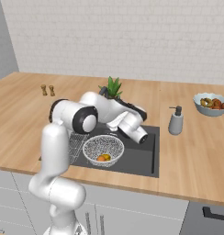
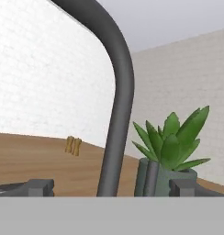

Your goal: Put the colander in the sink, put the tangerine, mango in the colander, and turn on the sink faucet and pour water over the colander.

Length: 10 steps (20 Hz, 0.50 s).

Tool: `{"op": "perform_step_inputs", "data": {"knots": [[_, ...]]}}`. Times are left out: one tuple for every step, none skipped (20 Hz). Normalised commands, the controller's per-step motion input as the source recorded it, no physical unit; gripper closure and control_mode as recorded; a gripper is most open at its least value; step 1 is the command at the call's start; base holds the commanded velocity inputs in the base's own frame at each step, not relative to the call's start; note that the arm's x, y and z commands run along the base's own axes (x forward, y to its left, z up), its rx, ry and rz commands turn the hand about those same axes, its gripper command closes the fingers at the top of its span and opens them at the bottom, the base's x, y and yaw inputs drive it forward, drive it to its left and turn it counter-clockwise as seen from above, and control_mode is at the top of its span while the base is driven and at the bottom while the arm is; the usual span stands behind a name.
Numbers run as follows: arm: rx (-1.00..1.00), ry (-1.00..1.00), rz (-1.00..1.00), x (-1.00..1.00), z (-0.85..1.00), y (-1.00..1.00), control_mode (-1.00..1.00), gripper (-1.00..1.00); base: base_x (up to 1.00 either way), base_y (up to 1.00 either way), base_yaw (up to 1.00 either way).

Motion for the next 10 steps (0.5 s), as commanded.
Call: {"op": "perform_step_inputs", "data": {"knots": [[0.04,0.15,-0.02,0.28,-0.22,0.00,-1.00,-1.00,0.00,0.00,0.00],[0.04,0.13,-0.02,0.24,-0.18,0.00,-1.00,-1.00,0.00,0.00,0.00],[0.04,0.11,-0.02,0.24,-0.15,0.00,-1.00,-1.00,0.00,0.00,0.00],[0.04,0.09,-0.03,0.25,-0.18,0.00,-1.00,-1.00,0.00,0.00,0.00],[0.04,0.03,-0.04,0.24,-0.15,0.04,-1.00,-1.00,0.00,0.00,0.00],[0.04,0.00,-0.05,0.24,-0.11,0.02,-1.00,-1.00,0.00,0.00,0.00],[0.04,0.00,-0.05,0.21,-0.11,0.04,-1.00,-1.00,0.00,0.00,0.00],[0.04,0.00,-0.04,0.20,-0.10,0.04,-1.00,-1.00,0.00,0.00,0.00],[0.03,0.00,-0.04,0.21,-0.09,0.11,-1.00,-1.00,0.00,0.00,0.00],[0.03,0.00,-0.04,0.22,-0.09,0.14,-1.00,-1.00,0.00,0.00,0.00]]}}
